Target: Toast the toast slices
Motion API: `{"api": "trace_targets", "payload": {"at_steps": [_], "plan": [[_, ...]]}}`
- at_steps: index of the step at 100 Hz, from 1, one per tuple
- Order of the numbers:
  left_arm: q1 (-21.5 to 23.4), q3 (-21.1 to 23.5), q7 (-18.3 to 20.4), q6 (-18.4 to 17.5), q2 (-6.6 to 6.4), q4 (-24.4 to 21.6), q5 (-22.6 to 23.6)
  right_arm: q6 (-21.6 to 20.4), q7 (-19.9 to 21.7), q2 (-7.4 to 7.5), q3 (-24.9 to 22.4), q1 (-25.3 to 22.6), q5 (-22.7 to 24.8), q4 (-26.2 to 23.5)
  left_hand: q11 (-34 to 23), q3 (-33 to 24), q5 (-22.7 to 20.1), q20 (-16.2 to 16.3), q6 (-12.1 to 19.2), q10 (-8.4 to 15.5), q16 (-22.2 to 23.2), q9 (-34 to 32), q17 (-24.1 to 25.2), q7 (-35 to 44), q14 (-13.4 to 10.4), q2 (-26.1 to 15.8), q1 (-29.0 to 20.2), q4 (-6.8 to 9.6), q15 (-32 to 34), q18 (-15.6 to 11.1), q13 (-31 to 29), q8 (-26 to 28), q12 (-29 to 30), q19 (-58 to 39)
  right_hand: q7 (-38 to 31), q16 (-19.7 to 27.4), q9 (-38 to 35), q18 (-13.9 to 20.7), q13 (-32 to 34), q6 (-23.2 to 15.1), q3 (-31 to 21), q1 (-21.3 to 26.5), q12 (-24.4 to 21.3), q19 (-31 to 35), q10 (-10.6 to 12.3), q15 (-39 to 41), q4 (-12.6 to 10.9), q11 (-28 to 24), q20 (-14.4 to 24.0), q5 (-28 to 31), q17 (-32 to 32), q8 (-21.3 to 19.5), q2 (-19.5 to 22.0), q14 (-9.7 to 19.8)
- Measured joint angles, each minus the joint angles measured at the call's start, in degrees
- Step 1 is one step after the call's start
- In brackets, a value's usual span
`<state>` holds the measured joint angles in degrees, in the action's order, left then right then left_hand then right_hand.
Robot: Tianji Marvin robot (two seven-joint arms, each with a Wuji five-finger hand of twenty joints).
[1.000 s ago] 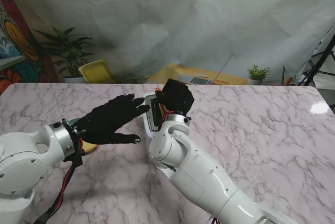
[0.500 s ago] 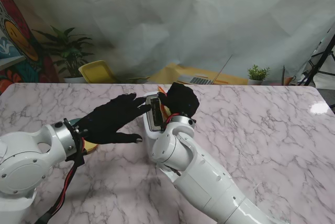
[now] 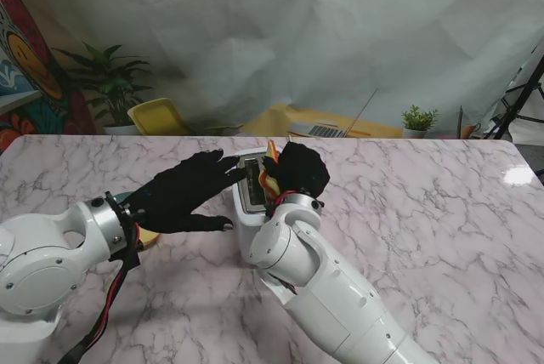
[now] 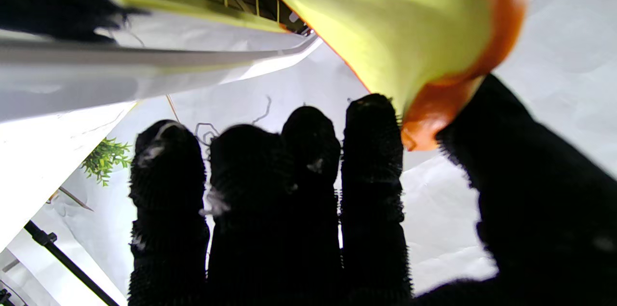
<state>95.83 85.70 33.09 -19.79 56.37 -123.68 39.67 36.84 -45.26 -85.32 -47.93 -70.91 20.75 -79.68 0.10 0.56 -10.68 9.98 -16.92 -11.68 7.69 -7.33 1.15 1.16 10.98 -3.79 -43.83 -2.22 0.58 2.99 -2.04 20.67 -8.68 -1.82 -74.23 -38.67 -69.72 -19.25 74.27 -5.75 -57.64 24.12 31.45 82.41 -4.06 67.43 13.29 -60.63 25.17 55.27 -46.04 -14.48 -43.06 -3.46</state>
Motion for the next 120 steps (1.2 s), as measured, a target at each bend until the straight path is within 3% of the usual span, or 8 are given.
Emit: {"api": "trace_targets", "payload": {"at_steps": [24,45,120], "plan": [[-0.24,-0.29,-0.21,0.03,0.05,0.13,0.13,1.04,1.53,0.69,-0.38,-1.0,0.76,-1.72,0.0,0.0,0.0,0.0,0.0,0.0,0.0,0.0,0.0,0.0,0.0,0.0,-0.01,0.0,0.0,0.0,0.0,0.0,0.0,0.0,-0.01,0.05,0.01,0.0,0.0,0.0,-0.46,0.82,0.0,0.0,-0.02,-0.02,0.0,0.0,0.0,0.0,0.03,0.0,-0.01,-0.02],[-0.34,-0.42,-0.58,0.04,0.1,0.22,0.18,4.02,5.92,2.29,-0.42,-3.27,2.58,-4.98,0.0,0.0,0.0,0.0,0.0,0.0,0.0,0.0,0.0,0.0,0.0,0.0,-0.04,0.0,0.0,0.0,0.0,0.0,0.0,0.0,-0.74,0.05,0.01,0.0,0.0,0.0,-1.5,1.09,0.07,0.45,-0.02,-0.02,0.03,-0.01,0.0,0.0,0.11,0.0,-0.01,-0.02],[-0.44,-0.68,-0.74,0.18,0.17,0.25,0.26,9.5,7.55,3.71,-3.52,-5.05,6.36,-5.71,0.0,0.0,0.0,0.0,0.0,0.0,0.0,0.0,0.0,0.0,0.0,0.0,-0.14,0.0,0.0,0.0,0.0,0.0,0.0,0.0,-1.37,0.45,0.84,0.02,0.0,1.38,-3.65,2.23,1.23,1.85,-0.65,-0.02,0.06,-1.34,0.0,-0.76,2.21,-0.55,-0.57,-0.62]]}}
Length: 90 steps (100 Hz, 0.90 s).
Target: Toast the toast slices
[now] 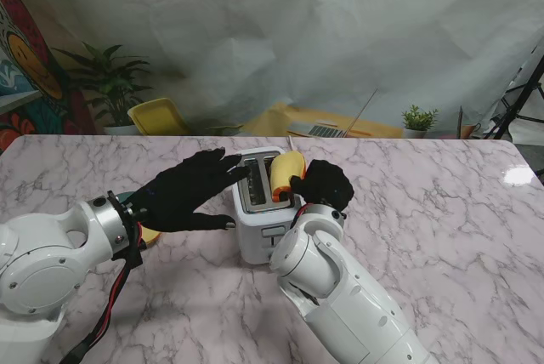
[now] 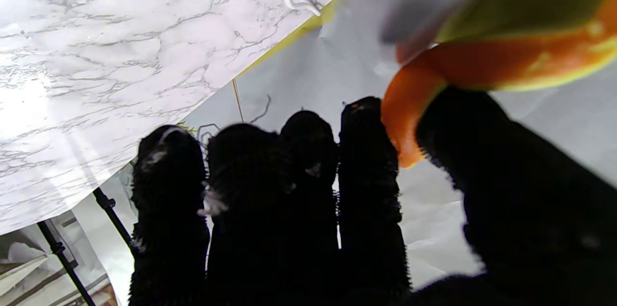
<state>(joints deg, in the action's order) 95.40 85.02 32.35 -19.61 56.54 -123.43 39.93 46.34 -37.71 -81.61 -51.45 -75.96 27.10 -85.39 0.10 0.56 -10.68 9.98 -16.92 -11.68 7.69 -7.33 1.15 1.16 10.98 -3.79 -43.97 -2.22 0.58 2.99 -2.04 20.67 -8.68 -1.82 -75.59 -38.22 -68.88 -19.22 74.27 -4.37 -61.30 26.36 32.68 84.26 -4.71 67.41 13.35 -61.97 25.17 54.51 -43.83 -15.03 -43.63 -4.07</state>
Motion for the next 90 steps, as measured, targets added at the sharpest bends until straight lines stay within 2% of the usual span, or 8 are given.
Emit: {"api": "trace_targets", "payload": {"at_steps": [19,42,90], "plan": [[-0.12,-0.13,0.09,0.14,0.0,0.0,0.0,0.23,-0.18,0.39,-0.8,-0.77,1.11,-0.81,0.0,0.0,0.0,0.0,0.0,0.0,0.0,0.0,0.0,0.0,0.0,0.0,-0.01,0.0,0.0,0.0,0.0,0.0,0.0,0.0,0.0,0.01,0.01,0.0,0.0,0.01,-0.11,0.03,0.06,0.09,0.0,0.0,0.0,-0.08,0.0,-0.67,0.09,-0.04,-0.03,-0.02],[-0.31,-0.4,0.04,0.27,0.0,0.0,-0.01,2.72,0.43,0.68,-1.6,-1.47,2.25,-1.76,0.0,0.0,0.0,0.0,0.0,0.0,0.0,0.0,0.0,0.0,0.0,0.0,-0.02,0.0,0.0,0.0,0.0,0.0,0.0,0.0,0.0,0.08,0.03,0.0,0.0,0.02,-0.19,0.03,0.08,0.59,0.0,0.0,0.01,-0.31,0.0,-0.91,0.22,-0.1,-0.07,-0.04],[-0.53,-0.72,0.05,0.68,0.02,0.0,-0.04,1.87,-2.02,0.75,-3.03,-3.58,3.49,-3.14,0.0,0.0,0.0,0.0,0.0,0.0,0.0,0.0,0.0,0.0,0.0,0.0,-0.04,0.0,0.0,0.0,0.0,0.0,0.0,0.0,0.0,0.24,0.05,0.0,0.0,0.02,-0.19,0.03,0.11,1.04,0.0,0.0,0.07,-0.53,0.0,-0.92,0.31,-0.11,-0.62,-0.06]]}}
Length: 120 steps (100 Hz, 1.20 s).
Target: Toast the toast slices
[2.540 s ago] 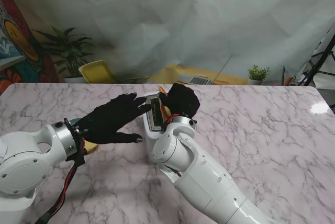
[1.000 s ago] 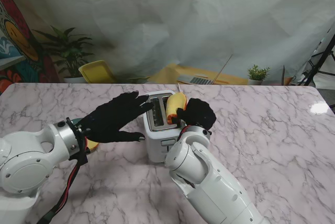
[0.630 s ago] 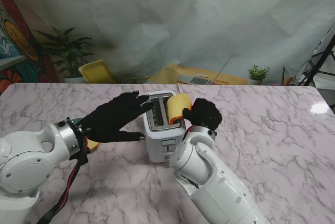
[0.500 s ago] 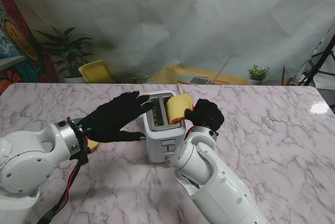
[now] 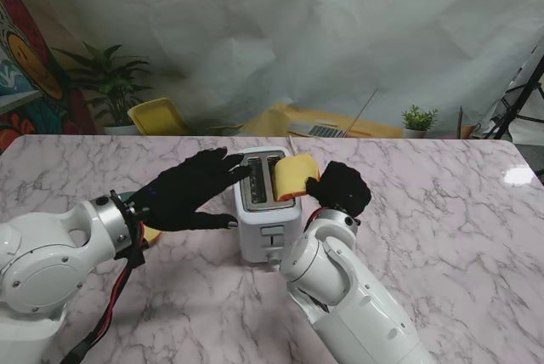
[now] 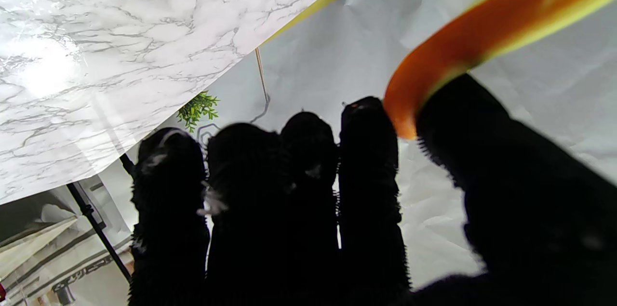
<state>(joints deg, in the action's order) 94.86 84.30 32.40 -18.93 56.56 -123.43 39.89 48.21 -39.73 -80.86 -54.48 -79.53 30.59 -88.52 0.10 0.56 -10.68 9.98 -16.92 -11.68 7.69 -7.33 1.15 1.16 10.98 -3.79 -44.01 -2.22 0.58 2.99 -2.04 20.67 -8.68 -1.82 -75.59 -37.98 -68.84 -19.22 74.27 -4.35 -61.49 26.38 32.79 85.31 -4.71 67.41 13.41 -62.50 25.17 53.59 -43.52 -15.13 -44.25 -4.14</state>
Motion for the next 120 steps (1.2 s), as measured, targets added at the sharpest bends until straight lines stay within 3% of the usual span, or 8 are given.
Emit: {"api": "trace_targets", "payload": {"at_steps": [17,26,38,45,69,94,120], "plan": [[-0.1,-0.1,0.0,0.13,0.0,0.0,0.0,-0.64,0.22,0.61,-0.01,-0.49,0.64,-0.88,0.0,0.0,0.0,0.0,0.0,0.0,0.0,0.0,0.0,0.0,0.0,0.0,0.0,0.0,0.0,0.0,0.0,0.0,0.0,0.0,-0.77,0.48,0.03,0.0,0.0,-2.15,-0.21,-0.46,0.11,0.02,0.0,0.0,-0.26,-0.01,0.0,0.13,0.14,-1.01,0.22,-0.13],[-0.13,-0.11,0.0,0.21,0.02,0.0,0.0,-0.63,1.0,0.92,-0.07,-0.65,0.63,-1.23,0.0,0.0,0.0,0.0,0.0,0.0,0.0,0.0,0.0,0.0,0.0,0.0,-0.01,0.0,0.0,0.0,0.0,0.0,0.0,0.0,1.66,1.57,1.9,-0.01,-0.02,-1.59,2.68,-3.47,0.72,0.02,-0.71,-2.05,-2.73,-0.03,0.0,0.13,1.44,-3.73,3.58,-0.7],[-0.19,-0.16,-0.01,0.21,0.02,0.0,0.01,-0.46,2.48,1.26,-0.07,-0.82,0.48,-1.62,0.0,0.0,0.0,0.0,0.0,0.0,0.0,0.0,0.0,0.0,0.0,0.0,-0.02,0.0,0.0,0.0,0.0,0.0,0.0,0.0,9.0,3.47,5.78,-0.66,-0.17,1.66,8.34,-7.75,0.95,-0.64,-2.36,-8.81,-8.14,-0.05,0.04,-0.74,3.75,-13.07,9.42,-1.86],[-0.22,-0.17,-0.01,0.21,0.02,0.0,0.02,-0.19,3.28,1.46,-0.02,-0.95,0.48,-1.92,0.0,0.0,0.0,0.0,0.0,0.0,0.0,0.0,0.0,0.0,0.0,0.0,-0.02,0.0,0.0,0.0,0.0,0.0,0.0,0.0,12.52,3.78,8.87,-0.76,-1.81,2.34,11.0,-8.39,1.36,-1.54,-3.08,-11.62,-9.23,-0.05,0.1,-3.35,5.2,-15.82,11.51,-2.38],[-0.23,-0.17,-0.06,0.23,0.04,0.02,0.02,1.61,6.61,2.18,0.04,-1.74,0.45,-3.83,0.0,0.0,0.0,0.0,0.0,0.0,0.0,0.0,0.0,0.0,0.0,0.0,-0.02,0.0,0.0,0.0,0.0,0.0,0.0,0.0,20.89,3.85,22.03,-1.48,-11.61,6.06,17.24,-14.24,1.42,-4.3,-6.04,-16.94,-10.47,1.98,0.62,-12.72,10.52,-16.56,15.77,-4.32],[-0.22,-0.12,-0.03,0.49,0.05,0.02,0.03,2.14,9.28,3.04,0.06,-2.79,0.35,-6.0,0.0,0.0,0.0,0.0,0.0,0.0,0.0,0.0,0.0,0.0,0.0,0.0,-0.03,0.0,0.0,0.0,0.0,0.0,0.0,0.0,27.94,5.18,33.61,-1.55,-21.9,7.97,20.75,-17.84,0.6,-8.21,-6.11,-22.17,-10.48,5.06,1.36,-21.27,16.32,-16.41,18.55,-5.66],[-0.16,-0.04,-0.11,0.49,0.07,0.02,0.07,2.51,10.61,3.68,-0.04,-4.54,0.46,-8.94,0.0,0.0,0.0,0.0,0.0,0.0,0.0,0.0,0.0,0.0,0.0,0.0,-0.03,0.0,0.0,0.0,0.0,0.0,0.0,0.0,37.96,8.99,43.21,-2.93,-31.51,11.85,20.99,-19.24,-2.83,-14.18,-6.92,-31.7,-10.48,10.35,1.98,-27.63,22.76,-12.83,21.33,-7.25]]}}
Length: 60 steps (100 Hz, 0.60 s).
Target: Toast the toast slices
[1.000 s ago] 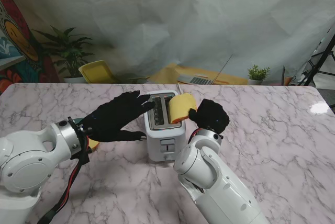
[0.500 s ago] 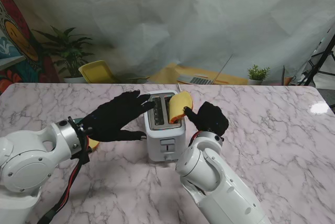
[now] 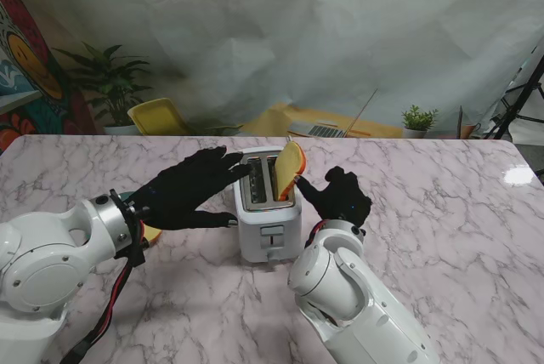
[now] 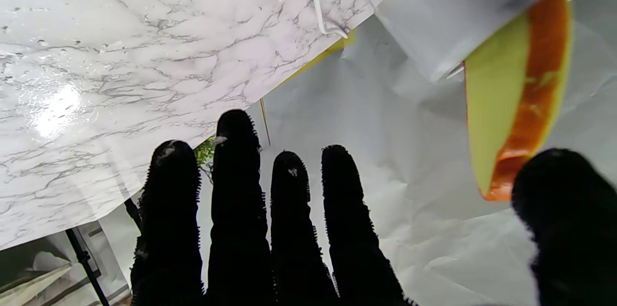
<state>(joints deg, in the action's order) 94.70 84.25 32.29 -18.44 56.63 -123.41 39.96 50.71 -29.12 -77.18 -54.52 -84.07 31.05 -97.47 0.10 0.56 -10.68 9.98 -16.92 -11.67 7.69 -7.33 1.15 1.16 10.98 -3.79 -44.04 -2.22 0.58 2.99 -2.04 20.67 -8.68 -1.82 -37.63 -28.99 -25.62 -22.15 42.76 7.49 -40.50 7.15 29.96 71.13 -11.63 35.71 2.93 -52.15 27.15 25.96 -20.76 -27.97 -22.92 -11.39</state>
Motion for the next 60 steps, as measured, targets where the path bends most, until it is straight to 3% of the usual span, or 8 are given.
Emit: {"api": "trace_targets", "payload": {"at_steps": [18,50,60], "plan": [[0.03,0.04,-0.16,-0.04,0.02,0.01,0.0,0.76,2.04,0.43,-0.36,-1.13,-0.12,-2.26,0.0,0.0,0.0,0.0,0.0,0.0,0.0,0.0,0.0,0.0,0.0,0.0,0.0,0.0,0.0,0.0,0.0,0.0,0.0,0.0,8.24,3.47,6.48,-0.65,-7.0,2.87,1.46,-2.29,-4.73,-4.89,-1.69,-7.3,-0.14,5.44,0.02,-4.72,5.1,2.25,1.74,-0.71],[0.05,0.06,-0.3,-0.05,0.05,0.01,0.11,0.57,1.92,1.01,-1.75,-4.64,0.3,-6.64,0.0,0.0,0.0,0.0,0.0,0.0,0.0,0.0,0.0,0.0,0.0,0.0,-0.01,0.0,0.0,0.0,0.0,0.0,0.0,0.0,20.16,7.41,13.08,-0.68,-15.75,6.32,3.53,-2.8,-9.1,-11.29,-3.92,-14.15,-0.14,10.24,-0.13,-5.43,12.1,2.96,4.05,-0.67],[0.09,0.16,-0.51,-0.05,0.09,0.01,0.38,0.53,1.42,1.29,-2.25,-6.94,2.06,-9.24,0.0,0.0,0.0,0.0,0.0,0.0,0.0,0.0,0.0,0.0,0.0,0.0,-0.01,0.0,0.0,0.0,0.0,0.0,0.0,0.0,25.27,8.52,14.55,-0.59,-17.92,7.78,4.69,-1.76,-10.52,-13.12,-4.82,-15.51,-0.14,10.29,-0.16,-5.4,13.93,-0.61,4.03,-0.67]]}}
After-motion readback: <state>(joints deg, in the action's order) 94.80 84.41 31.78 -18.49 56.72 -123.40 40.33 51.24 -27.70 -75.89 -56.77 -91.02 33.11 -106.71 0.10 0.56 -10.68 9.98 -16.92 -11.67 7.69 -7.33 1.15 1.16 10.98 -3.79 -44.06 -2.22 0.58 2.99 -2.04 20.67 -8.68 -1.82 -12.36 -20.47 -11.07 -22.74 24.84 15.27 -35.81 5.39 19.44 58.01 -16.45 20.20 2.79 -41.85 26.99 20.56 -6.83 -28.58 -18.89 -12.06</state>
